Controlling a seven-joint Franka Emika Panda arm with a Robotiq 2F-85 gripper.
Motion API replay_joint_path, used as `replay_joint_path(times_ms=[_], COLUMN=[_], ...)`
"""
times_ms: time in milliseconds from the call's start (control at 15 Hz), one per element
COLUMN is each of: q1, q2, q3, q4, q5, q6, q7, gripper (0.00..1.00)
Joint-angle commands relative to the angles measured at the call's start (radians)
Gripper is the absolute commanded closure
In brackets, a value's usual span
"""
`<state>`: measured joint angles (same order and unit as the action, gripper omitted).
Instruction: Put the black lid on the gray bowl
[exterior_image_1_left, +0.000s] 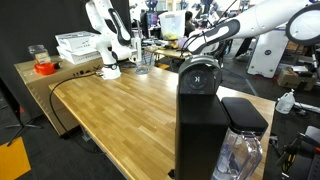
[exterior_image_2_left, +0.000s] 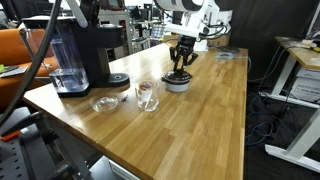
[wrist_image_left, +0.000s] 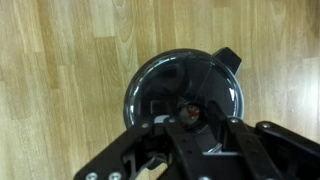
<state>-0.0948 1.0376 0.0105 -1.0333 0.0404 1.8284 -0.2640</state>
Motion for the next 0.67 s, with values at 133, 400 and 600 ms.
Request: replay_joint_path(times_ms=[133, 400, 600], q1=[-0.019, -0.019, -0.02], q2=[0.031, 0.042, 0.046], q3=[0.027, 0.026, 0.028], q4=[0.055, 0.064, 0.071], q5=[0.003, 0.002, 0.002], q6=[-0.036, -0.041, -0.043], q7=[-0.046, -0.048, -0.054], gripper=[0.92, 0.41, 0.21])
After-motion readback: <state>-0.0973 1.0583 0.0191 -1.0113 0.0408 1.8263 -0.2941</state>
